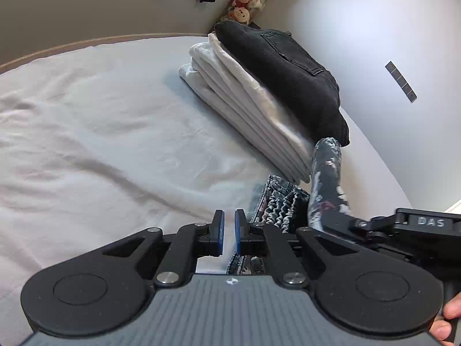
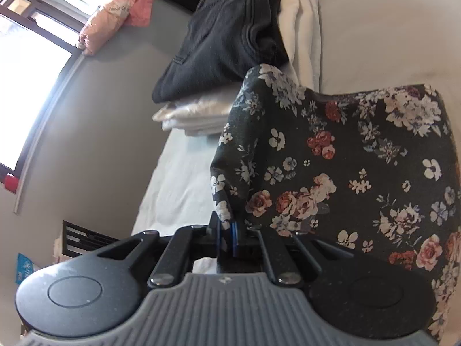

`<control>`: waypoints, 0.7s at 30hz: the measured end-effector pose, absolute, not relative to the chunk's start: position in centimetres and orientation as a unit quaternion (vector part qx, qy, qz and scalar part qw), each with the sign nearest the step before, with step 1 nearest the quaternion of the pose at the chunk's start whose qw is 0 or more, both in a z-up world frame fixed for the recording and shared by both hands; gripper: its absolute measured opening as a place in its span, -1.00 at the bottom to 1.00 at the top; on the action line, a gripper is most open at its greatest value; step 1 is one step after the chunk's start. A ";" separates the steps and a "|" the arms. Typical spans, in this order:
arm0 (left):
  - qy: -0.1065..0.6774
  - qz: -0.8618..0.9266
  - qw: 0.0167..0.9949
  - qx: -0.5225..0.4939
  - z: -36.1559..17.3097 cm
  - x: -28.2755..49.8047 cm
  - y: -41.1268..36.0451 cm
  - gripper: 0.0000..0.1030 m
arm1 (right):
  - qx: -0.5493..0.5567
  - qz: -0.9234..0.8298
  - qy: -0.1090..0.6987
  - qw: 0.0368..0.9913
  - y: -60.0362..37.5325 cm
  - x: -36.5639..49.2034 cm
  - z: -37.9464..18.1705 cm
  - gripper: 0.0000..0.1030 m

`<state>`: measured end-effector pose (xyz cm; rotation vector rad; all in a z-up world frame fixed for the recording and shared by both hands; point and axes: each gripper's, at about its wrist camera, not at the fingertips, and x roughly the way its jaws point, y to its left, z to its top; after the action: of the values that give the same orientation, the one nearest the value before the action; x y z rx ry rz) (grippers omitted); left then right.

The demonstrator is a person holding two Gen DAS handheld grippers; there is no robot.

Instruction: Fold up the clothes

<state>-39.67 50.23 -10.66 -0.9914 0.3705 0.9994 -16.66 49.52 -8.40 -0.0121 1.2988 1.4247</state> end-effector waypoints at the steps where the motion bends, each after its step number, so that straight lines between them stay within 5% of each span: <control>1: 0.169 0.455 0.748 -0.452 -10.6 -39.6 50.2 -0.86 | -0.011 0.606 0.555 0.570 49.9 -17.0 -8.8 -0.82; 6: 0.169 0.450 0.756 -0.445 -10.5 -39.3 50.2 -0.86 | -0.032 0.594 0.568 0.569 51.6 -17.9 -11.1 -0.72; 10: 0.167 0.443 0.764 -0.438 -10.2 -39.1 49.9 -0.86 | -0.025 0.608 0.561 0.561 51.4 -18.1 -10.6 -0.38; 21: 0.133 0.412 0.816 -0.382 -7.4 -38.2 48.0 -0.86 | -0.054 0.606 0.478 0.634 45.4 -14.5 -7.7 -0.39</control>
<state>-38.23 47.97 -7.40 -0.8152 0.2835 0.8789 -14.52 45.41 -7.71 -0.1243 1.0922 1.3865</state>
